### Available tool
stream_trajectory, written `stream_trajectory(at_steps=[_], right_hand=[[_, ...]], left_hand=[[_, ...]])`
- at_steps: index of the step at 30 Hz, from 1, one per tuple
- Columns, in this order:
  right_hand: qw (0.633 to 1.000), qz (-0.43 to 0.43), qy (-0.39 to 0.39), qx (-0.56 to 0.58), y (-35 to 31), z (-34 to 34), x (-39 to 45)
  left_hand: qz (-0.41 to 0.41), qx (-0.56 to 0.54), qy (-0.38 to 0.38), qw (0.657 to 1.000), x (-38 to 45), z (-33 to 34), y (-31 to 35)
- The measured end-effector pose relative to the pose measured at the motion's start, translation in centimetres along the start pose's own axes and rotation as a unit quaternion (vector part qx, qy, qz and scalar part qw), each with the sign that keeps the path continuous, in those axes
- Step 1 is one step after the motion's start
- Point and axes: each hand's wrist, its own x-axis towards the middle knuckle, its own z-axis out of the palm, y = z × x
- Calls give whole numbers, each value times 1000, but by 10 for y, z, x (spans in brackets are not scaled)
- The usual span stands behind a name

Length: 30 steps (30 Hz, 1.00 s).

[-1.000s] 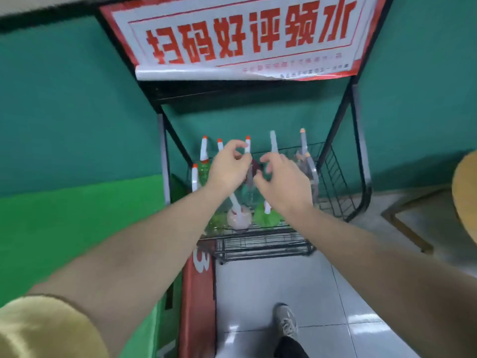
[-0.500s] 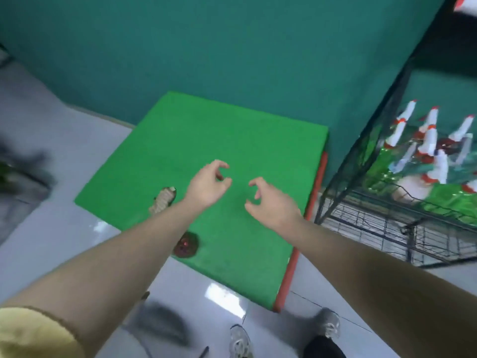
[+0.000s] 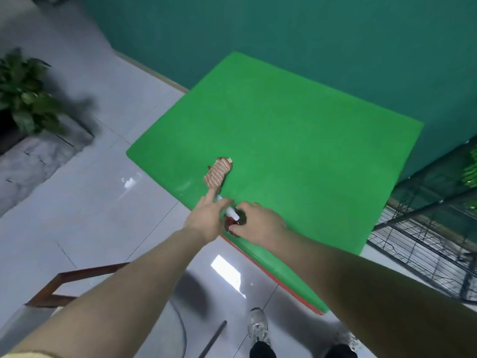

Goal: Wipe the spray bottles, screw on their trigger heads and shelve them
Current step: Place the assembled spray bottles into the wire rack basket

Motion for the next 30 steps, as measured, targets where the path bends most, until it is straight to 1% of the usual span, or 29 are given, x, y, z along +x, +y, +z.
stream_trajectory(at_steps=[4,7,10,12,14,15,18,21,25,30], right_hand=[[999,10,26,17,-1,13,10],[998,33,58,12,4,6,3],[993,58,94,34,20,-20,-18],[989,77,109,60,37,-45,-39],[981,114,130,91,65,-73,-72],[980,115,130,96,68,-79,-77],[964,168,169,117,118,-114,-126],[941,212,224,139,168,-144,-177],[913,251,280,155,236,-177,-254],[889,289,320,157,330,-213,-358]], left_hand=[[17,-27,36,999,12,10,-2],[61,-9,26,998,20,5,11],[105,8,19,994,26,-9,43],[136,11,11,991,30,-19,76],[174,19,3,985,36,-24,127],[176,15,3,984,38,-27,135],[245,19,7,969,40,-28,217],[306,9,11,952,31,-26,300],[382,9,-8,924,11,-7,412],[454,3,-34,891,-22,30,554]])
